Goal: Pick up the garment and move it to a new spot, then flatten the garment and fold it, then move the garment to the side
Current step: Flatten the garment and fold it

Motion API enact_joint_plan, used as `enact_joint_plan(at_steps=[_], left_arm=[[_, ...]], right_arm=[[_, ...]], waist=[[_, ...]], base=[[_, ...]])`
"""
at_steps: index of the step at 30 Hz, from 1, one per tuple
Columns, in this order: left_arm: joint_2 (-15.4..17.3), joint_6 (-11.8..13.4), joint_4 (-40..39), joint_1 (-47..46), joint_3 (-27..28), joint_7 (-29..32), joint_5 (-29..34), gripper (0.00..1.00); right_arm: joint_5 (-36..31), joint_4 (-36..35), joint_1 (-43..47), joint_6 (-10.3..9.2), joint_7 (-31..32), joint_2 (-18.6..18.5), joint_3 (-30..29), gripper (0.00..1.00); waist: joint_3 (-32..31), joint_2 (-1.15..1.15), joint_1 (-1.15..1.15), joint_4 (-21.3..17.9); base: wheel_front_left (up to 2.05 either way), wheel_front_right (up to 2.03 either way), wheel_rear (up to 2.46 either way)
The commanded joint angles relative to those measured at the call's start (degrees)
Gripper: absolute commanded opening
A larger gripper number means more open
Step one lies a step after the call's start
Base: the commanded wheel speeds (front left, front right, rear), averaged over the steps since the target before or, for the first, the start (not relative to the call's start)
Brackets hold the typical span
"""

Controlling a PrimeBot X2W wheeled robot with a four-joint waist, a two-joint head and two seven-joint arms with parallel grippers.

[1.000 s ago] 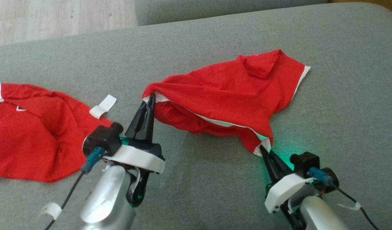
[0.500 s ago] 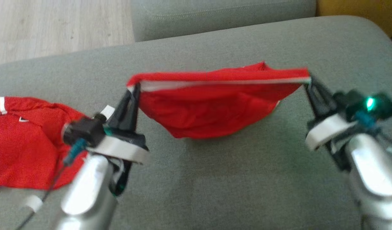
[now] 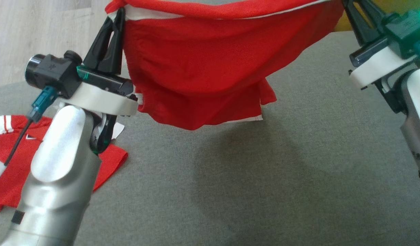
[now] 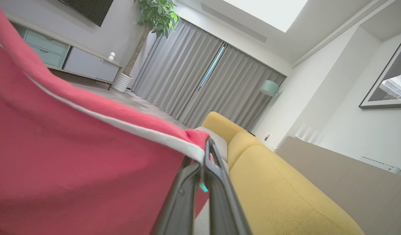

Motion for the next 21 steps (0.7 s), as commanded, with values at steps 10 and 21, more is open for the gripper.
enact_joint_plan(at_steps=[10,21], left_arm=[[4.5,1.1,-8.8,3.0,2.0,1.6,-0.3,0.00],[9.2,5.5,-31.4,14.0,4.0,9.5,-1.7,0.00]], right_arm=[[3.3,-5.9,3.7,0.26,0.4,-4.7,-0.4,0.00],[2.6,-27.7,16.6,0.26,9.4,-6.6,-11.3,0.00]], waist=[[-2.0,0.00,0.00,-0.7],[-3.1,0.00,0.00,-1.6]], base=[[0.00,0.00,0.00],[0.00,0.00,0.00]])
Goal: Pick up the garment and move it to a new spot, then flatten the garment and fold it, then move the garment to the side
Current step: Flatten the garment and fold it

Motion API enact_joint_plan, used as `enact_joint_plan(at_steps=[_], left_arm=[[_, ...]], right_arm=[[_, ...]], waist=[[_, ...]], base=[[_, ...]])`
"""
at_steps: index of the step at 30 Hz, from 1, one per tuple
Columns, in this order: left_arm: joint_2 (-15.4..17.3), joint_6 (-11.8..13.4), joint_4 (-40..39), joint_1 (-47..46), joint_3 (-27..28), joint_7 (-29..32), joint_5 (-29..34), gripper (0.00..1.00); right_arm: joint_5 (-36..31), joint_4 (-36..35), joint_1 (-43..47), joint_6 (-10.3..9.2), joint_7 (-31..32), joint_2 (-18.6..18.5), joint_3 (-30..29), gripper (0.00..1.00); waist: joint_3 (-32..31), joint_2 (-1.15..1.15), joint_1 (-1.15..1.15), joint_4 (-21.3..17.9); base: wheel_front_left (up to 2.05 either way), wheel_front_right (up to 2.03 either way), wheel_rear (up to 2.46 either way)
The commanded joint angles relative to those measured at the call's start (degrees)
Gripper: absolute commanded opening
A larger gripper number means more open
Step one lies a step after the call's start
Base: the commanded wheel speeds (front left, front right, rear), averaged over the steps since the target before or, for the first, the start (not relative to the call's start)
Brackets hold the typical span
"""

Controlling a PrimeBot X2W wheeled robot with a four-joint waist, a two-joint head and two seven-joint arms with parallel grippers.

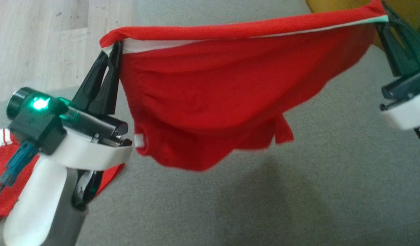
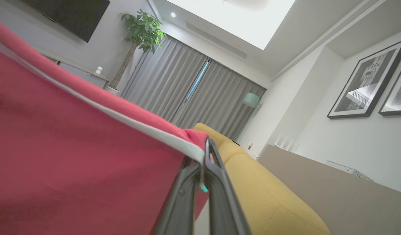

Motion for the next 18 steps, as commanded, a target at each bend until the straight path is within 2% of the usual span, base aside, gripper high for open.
enact_joint_plan(at_steps=[1,5,9,14,18], left_arm=[[2.7,0.7,-3.6,-1.6,3.2,1.4,-0.2,0.00],[3.7,1.1,-5.7,-2.2,3.2,4.1,-0.2,0.00],[3.8,-0.1,-1.9,-6.5,3.0,6.4,-1.5,0.00],[3.1,-2.7,8.7,-18.4,2.4,7.5,-3.3,0.00],[2.7,-4.0,19.5,-31.0,1.2,5.3,-2.3,0.00]], right_arm=[[-0.7,-4.1,1.0,0.23,1.9,-0.8,-1.4,0.00],[-1.4,-8.0,3.1,0.23,5.1,-0.4,-3.3,0.00],[-0.5,-6.0,0.2,0.23,6.2,-0.8,-1.3,0.00],[2.1,5.2,-12.5,0.23,4.3,-2.4,3.7,0.00],[3.0,17.9,-27.1,0.23,0.5,-0.6,7.6,0.00]], waist=[[0.4,0.00,0.01,-0.1],[2.2,0.00,0.01,-0.1],[5.7,0.00,0.01,0.0],[13.8,0.00,0.01,0.3],[19.5,0.00,0.01,0.1]], base=[[0.00,0.00,0.00],[0.00,0.00,0.00],[0.00,0.00,0.00],[0.00,0.00,0.00],[0.00,0.00,0.00]])
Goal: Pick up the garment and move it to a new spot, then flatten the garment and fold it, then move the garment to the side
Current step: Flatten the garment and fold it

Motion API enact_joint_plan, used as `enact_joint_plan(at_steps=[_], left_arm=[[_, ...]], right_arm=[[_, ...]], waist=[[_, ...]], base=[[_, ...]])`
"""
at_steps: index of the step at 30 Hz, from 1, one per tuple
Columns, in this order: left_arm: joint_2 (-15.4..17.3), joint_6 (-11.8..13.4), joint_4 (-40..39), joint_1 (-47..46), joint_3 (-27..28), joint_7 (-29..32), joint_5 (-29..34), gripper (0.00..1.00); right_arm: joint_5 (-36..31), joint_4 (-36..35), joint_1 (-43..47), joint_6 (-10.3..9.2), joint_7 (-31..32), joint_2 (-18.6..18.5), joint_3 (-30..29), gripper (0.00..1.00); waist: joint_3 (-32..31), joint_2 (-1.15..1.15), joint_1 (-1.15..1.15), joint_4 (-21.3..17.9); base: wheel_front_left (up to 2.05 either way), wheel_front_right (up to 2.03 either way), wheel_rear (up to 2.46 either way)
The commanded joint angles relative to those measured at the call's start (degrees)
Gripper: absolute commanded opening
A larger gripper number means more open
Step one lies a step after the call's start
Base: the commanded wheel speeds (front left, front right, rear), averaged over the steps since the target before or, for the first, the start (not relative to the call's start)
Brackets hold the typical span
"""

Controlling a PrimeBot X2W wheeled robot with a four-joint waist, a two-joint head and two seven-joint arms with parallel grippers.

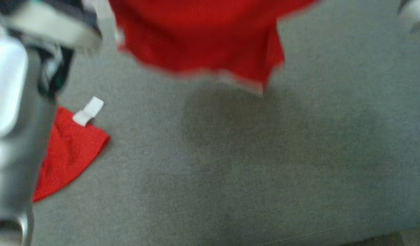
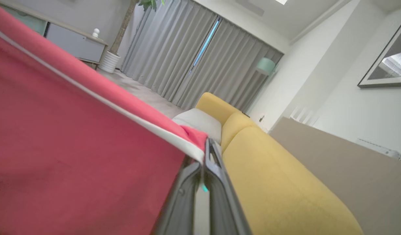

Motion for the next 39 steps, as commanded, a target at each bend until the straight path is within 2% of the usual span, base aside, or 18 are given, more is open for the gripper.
enact_joint_plan(at_steps=[1,3,4,7,10,13,19,25,30,35,39], left_arm=[[1.5,-0.1,2.4,-7.9,2.4,-1.7,0.5,0.00],[1.0,-0.4,7.5,-13.9,1.9,-4.1,1.2,0.00],[0.2,-0.6,11.9,-18.4,1.2,-7.1,1.6,0.00],[-1.5,-0.7,17.6,-22.4,-0.2,-11.9,2.0,0.00],[-2.6,-0.8,20.8,-22.7,-2.1,-14.6,2.1,0.00],[-3.7,-0.9,24.6,-20.3,-6.2,-16.7,1.4,0.00],[-3.6,-0.9,27.9,-9.7,-15.7,-18.2,-2.2,0.00],[-1.9,-0.9,27.6,1.0,-22.8,-18.5,-6.5,0.00],[-0.8,-0.9,24.8,7.6,-24.2,-18.5,-7.9,0.00],[-0.3,-0.9,22.3,13.1,-25.6,-18.5,-7.5,0.00],[-0.2,-0.8,20.8,16.7,-26.3,-18.5,-7.3,0.00]], right_arm=[[-1.0,3.6,-6.5,0.20,-2.3,0.5,0.0,0.00],[-2.7,10.1,-13.0,0.20,-5.5,2.1,-0.3,0.00],[-5.0,16.1,-17.9,0.20,-9.1,3.9,-1.5,0.00],[-8.2,23.3,-21.5,0.20,-14.0,6.1,-3.2,0.00],[-9.4,27.3,-21.1,0.20,-16.1,7.6,-3.1,0.00],[-10.0,32.3,-17.8,0.20,-17.7,9.1,-0.5,0.00],[-5.9,40.7,-9.7,0.20,-18.5,9.0,10.2,0.00],[5.5,41.0,-3.0,0.20,-14.2,4.8,24.3,0.00],[17.3,34.1,1.4,0.20,-8.9,-3.0,35.6,0.00],[26.5,26.7,4.0,0.20,-4.6,-10.3,43.2,0.00],[32.2,21.6,5.8,0.20,-2.1,-14.2,46.8,0.00]], waist=[[6.5,0.00,-0.02,0.0],[8.5,0.00,-0.02,0.0],[9.7,0.00,-0.02,0.1],[11.0,0.00,-0.02,0.6],[11.2,0.00,-0.02,0.9],[11.2,0.00,-0.02,1.2],[8.9,0.00,-0.02,2.0],[4.1,0.00,-0.02,2.4],[0.4,0.00,-0.02,2.7],[-2.9,0.00,-0.02,2.8],[-5.3,0.00,-0.02,2.5]], base=[[0.00,0.00,0.00],[0.00,0.00,0.00],[0.00,0.00,0.00],[0.00,0.00,0.00],[0.00,0.00,0.00],[0.00,0.00,0.00],[0.00,0.00,0.00],[0.00,0.00,0.00],[0.00,0.00,0.00],[0.00,0.00,0.00],[0.00,0.00,0.00]])
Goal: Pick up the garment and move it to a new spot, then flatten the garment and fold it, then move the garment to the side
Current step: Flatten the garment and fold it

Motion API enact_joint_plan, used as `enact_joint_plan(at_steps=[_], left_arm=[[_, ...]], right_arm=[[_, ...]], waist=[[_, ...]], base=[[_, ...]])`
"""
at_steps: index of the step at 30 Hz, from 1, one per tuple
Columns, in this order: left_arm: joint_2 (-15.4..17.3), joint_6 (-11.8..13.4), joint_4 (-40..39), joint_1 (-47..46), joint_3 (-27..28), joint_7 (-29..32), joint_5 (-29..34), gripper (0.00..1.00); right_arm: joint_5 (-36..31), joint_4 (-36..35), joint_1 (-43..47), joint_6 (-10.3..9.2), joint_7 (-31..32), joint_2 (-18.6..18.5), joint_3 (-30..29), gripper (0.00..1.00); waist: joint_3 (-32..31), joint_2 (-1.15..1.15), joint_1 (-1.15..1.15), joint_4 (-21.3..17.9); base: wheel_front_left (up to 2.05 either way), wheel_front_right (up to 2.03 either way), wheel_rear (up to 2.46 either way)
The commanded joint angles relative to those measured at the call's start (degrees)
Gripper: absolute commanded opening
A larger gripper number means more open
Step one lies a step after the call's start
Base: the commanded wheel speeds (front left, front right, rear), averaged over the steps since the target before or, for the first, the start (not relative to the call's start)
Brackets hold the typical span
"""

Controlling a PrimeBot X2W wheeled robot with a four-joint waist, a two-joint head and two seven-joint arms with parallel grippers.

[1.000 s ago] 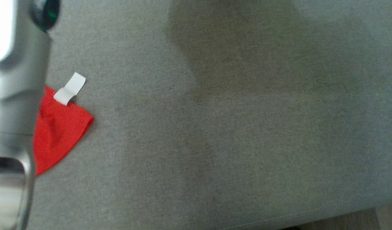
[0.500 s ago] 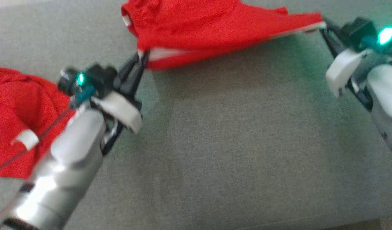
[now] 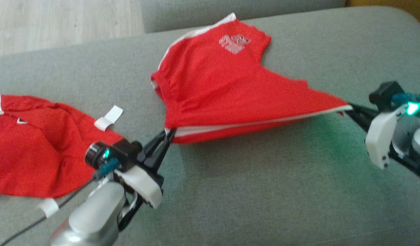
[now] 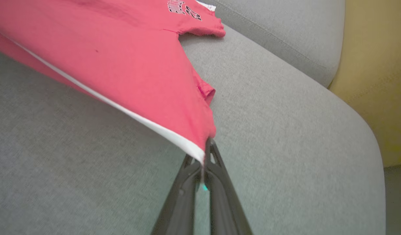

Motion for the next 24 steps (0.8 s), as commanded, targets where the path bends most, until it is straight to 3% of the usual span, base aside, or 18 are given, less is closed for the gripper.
enact_joint_plan(at_steps=[1,15,24], left_arm=[[2.3,0.4,-1.7,-1.0,1.7,-0.5,0.0,0.00],[4.5,5.8,-15.3,12.4,0.1,1.6,-1.7,0.00],[5.3,8.3,-20.0,10.7,1.4,3.6,-1.9,0.00]], right_arm=[[1.2,-1.1,2.0,0.18,0.4,-3.1,0.1,0.00],[10.5,-16.3,9.2,0.18,5.6,-15.5,1.6,0.00],[6.3,-18.4,7.3,0.18,4.2,-17.0,-2.8,0.00]], waist=[[-1.5,0.00,0.02,-0.2],[-7.2,0.00,0.02,-1.8],[-4.8,0.00,0.02,-0.5]], base=[[0.00,0.00,0.00],[0.00,0.00,0.00],[0.00,0.00,0.00]])
